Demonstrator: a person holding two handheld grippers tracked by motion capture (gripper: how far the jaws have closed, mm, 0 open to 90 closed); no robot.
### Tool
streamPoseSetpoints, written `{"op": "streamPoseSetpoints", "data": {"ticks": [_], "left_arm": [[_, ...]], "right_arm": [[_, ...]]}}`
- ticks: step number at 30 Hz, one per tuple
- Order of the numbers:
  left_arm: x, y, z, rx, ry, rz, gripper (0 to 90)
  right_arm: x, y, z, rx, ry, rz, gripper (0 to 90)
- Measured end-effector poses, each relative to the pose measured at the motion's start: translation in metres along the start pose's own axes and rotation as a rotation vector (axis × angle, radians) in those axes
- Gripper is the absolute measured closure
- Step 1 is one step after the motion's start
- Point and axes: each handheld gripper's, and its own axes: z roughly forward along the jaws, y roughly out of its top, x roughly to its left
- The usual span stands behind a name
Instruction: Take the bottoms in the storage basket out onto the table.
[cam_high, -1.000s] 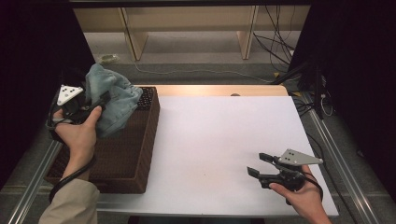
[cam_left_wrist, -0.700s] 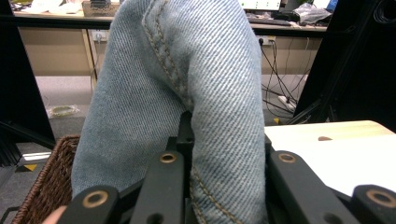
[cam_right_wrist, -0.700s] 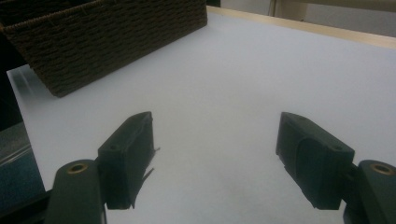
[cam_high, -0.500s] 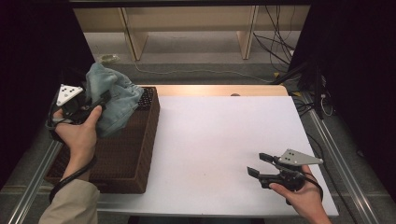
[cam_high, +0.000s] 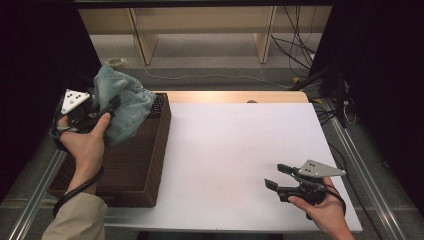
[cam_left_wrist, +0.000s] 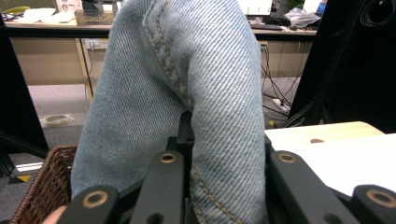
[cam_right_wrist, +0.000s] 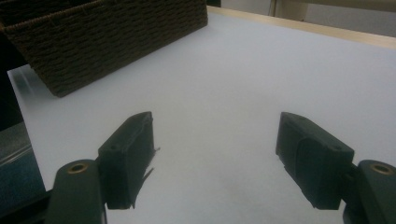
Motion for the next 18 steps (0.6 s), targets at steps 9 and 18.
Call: {"op": "streamPoseSetpoints", "data": {"ticks": [9,18], "left_arm": [[-0.0046,0.0036,-0.0026,-0.008,-0.014,0.011,74.4],[-0.0063,0.0053,-0.0044,-0.018,-0.017,0.013,74.4]], "right_arm": [[0.0,0.0,0.0,0.0,0.0,-0.001,28.9],[0.0,0.0,-0.0001,-0.001,0.001,-0.001,28.9]]}}
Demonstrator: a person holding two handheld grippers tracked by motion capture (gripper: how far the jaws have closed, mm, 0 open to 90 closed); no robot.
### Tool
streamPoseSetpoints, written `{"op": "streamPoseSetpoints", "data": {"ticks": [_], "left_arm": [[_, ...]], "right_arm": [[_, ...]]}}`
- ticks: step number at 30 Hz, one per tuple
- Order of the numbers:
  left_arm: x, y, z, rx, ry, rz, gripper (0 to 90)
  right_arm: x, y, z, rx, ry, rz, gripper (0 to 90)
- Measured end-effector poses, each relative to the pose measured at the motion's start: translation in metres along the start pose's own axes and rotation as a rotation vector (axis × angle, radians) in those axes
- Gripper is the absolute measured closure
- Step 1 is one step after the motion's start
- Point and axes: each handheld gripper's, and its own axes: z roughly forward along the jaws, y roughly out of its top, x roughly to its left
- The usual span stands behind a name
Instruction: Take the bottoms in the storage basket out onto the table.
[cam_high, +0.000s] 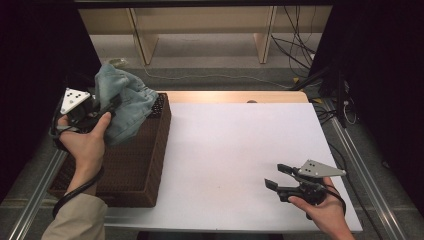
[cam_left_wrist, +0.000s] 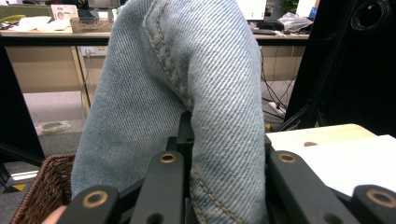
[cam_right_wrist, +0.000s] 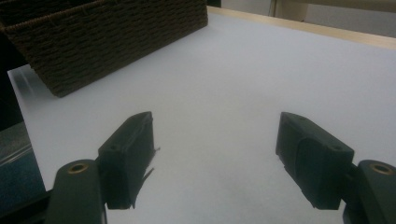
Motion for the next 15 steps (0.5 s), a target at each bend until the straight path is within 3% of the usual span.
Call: {"op": "streamPoseSetpoints", "data": {"ticks": [15], "left_arm": [[-0.0047,0.0025,-0.0018,-0.003,-0.014,0.014,74.4]], "right_arm": [[0.0,0.0,0.0001,0.001,0.001,0.001,28.9]]}}
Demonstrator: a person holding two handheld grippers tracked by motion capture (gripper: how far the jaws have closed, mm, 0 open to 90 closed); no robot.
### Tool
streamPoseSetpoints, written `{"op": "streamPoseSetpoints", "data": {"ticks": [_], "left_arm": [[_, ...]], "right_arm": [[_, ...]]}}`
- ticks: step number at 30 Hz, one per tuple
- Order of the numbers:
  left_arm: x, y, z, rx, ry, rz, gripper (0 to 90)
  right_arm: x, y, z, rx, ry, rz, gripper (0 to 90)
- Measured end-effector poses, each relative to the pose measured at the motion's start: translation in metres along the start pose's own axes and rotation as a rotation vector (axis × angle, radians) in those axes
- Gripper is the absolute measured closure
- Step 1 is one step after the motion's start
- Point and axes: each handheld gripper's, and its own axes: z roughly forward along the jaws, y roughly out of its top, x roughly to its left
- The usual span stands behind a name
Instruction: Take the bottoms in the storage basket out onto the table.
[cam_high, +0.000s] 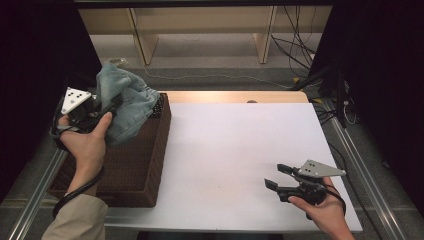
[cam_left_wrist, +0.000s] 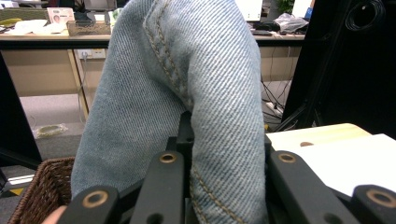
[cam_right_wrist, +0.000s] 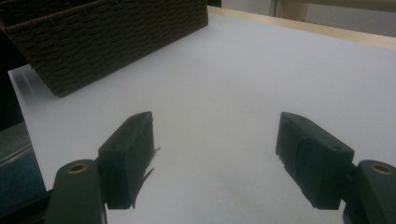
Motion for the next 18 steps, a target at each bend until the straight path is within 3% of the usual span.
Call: {"op": "streamPoseSetpoints", "data": {"ticks": [18], "left_arm": [[-0.0095,0.0038,-0.0024,-0.013,-0.023,0.012,74.4]], "right_arm": [[-0.0002,-0.0001,0.0,0.0,0.0,0.001,28.9]]}}
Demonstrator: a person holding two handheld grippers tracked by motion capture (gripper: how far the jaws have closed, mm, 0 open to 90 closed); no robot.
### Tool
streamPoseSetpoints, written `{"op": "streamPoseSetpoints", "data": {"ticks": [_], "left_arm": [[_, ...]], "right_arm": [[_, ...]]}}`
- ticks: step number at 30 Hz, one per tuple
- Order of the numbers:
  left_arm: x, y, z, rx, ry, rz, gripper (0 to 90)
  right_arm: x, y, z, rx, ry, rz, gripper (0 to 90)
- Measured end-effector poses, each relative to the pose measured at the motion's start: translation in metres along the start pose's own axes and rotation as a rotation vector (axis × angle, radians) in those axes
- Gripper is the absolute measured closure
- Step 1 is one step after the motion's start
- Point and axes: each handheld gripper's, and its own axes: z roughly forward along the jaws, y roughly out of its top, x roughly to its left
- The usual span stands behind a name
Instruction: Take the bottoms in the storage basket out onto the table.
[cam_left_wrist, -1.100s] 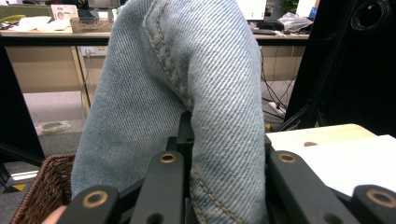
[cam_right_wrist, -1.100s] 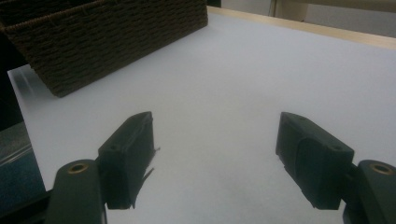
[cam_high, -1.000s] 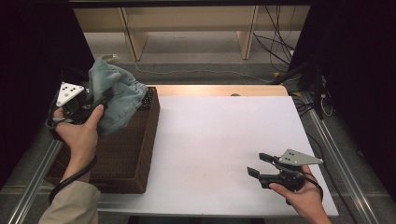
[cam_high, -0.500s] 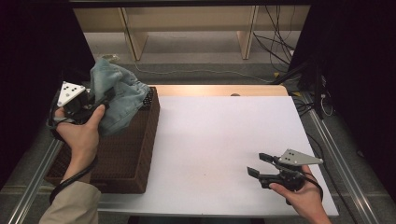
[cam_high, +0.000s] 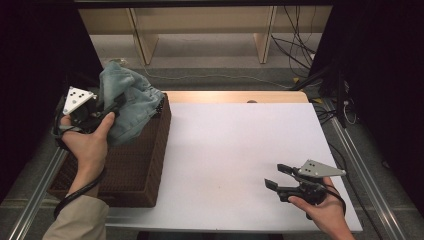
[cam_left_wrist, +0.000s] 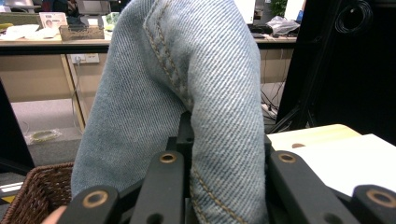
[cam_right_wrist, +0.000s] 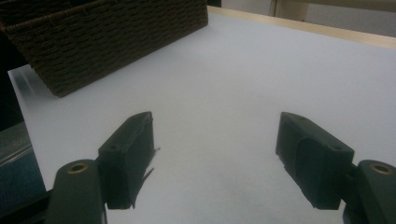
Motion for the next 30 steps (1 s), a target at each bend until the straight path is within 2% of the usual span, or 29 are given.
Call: {"op": "streamPoseSetpoints", "data": {"ticks": [30], "left_arm": [[-0.018,0.005,-0.002,-0.008,-0.063,0.014,74.5]], "right_arm": [[0.0,0.0,0.0,0.001,0.0,-0.002,28.9]]}}
